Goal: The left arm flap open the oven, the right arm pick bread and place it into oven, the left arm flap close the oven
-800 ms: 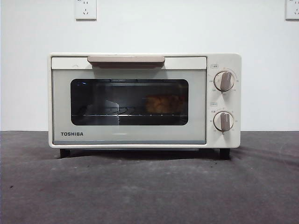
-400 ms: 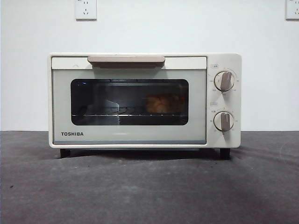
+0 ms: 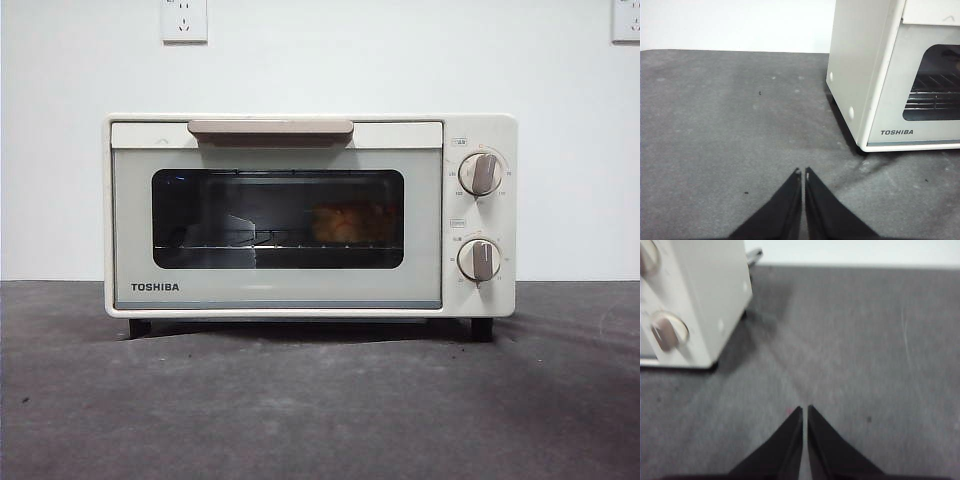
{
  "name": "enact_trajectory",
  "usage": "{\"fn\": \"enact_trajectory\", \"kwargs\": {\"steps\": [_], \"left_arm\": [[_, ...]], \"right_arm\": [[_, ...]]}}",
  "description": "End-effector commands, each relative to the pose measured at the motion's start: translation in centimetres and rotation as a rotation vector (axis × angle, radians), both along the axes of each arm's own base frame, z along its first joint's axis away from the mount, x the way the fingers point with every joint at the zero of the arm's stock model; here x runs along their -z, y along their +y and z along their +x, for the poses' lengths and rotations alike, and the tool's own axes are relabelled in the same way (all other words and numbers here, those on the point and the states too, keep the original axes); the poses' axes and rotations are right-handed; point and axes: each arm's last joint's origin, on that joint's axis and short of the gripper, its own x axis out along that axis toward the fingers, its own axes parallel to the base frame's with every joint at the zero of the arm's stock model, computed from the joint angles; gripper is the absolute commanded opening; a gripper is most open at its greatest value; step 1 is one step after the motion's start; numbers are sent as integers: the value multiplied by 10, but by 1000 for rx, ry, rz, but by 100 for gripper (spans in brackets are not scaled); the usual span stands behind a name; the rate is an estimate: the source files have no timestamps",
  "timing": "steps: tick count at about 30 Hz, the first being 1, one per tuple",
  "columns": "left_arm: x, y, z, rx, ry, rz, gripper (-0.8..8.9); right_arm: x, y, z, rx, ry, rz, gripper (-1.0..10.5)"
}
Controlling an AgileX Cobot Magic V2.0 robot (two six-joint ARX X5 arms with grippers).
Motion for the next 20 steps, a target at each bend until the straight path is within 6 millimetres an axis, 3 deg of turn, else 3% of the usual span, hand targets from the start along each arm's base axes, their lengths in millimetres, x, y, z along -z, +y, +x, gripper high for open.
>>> {"fn": "enact_trajectory", "kwargs": {"steps": [1, 20], "left_arm": [[7, 0, 1, -5, 25, 1, 20], [7, 0, 1, -5, 25, 1, 19]], "right_arm": [[3, 0, 0, -11, -11, -29, 13], [3, 0, -1, -8, -25, -32, 13]]}}
